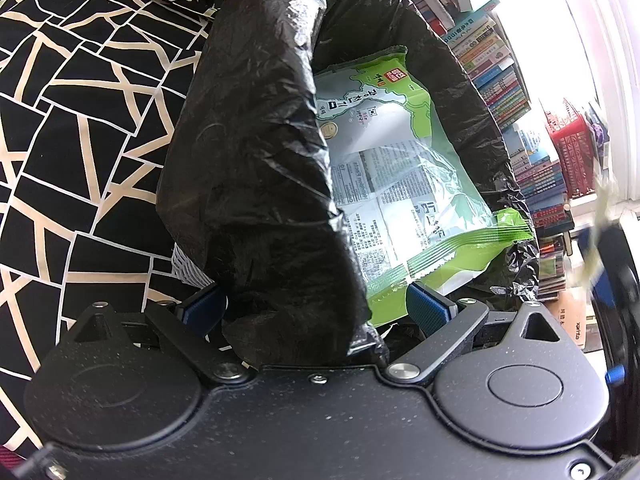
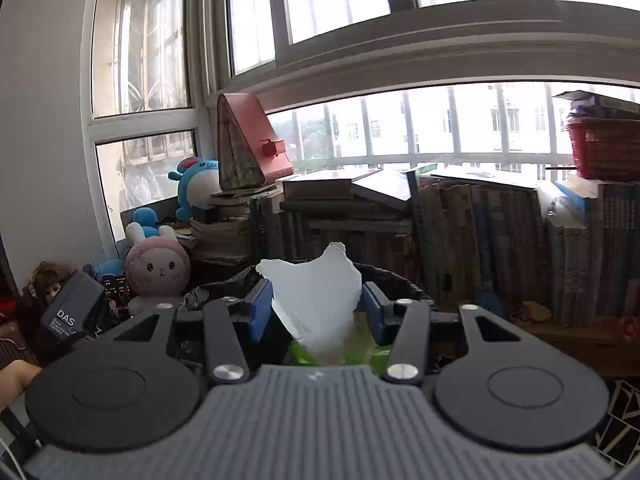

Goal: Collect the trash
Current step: 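Carry the tissue over the bin and open the right gripper, then move the right gripper back down to the white paper strip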

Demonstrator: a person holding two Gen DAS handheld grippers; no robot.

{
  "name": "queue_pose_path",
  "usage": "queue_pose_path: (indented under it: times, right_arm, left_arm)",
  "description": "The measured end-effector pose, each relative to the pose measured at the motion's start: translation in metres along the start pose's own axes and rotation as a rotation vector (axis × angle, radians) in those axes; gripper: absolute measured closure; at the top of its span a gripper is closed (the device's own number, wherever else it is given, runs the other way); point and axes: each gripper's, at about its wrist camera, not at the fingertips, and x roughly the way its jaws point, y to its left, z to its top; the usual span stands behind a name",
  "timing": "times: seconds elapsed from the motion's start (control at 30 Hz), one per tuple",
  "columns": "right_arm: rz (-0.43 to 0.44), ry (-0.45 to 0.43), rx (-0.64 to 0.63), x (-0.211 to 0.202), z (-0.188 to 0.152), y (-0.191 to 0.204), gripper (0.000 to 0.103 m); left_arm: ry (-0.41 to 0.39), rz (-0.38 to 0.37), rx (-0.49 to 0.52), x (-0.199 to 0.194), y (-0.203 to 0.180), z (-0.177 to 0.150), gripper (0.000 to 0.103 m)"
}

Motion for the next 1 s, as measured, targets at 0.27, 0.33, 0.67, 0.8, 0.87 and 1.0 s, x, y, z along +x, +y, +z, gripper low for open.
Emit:
queue_pose_path:
  times: [0.27,0.33,0.67,0.8,0.87,1.0]
  right_arm:
    - [0.017,0.096,-0.008,0.048,-0.017,0.019,0.033]
    - [0.020,0.099,-0.007,0.045,-0.022,0.017,0.027]
    - [0.010,0.020,0.020,-0.008,-0.034,-0.011,0.014]
    - [-0.032,-0.021,0.039,-0.036,-0.046,-0.028,0.012]
    - [-0.070,-0.042,0.043,-0.051,-0.054,-0.036,0.010]
    - [-0.174,-0.039,0.048,-0.070,-0.073,-0.056,0.005]
  left_arm:
    - [0.002,-0.003,0.002,0.000,0.001,0.000,0.007]
    - [0.003,-0.007,0.002,0.000,0.002,0.000,0.006]
    - [0.002,-0.022,0.002,0.001,0.005,0.000,0.004]
    - [0.002,-0.026,-0.001,0.001,0.006,0.000,0.004]
    - [0.002,-0.026,0.000,0.001,0.006,0.000,0.004]
    - [0.002,-0.026,0.000,0.001,0.006,0.000,0.004]
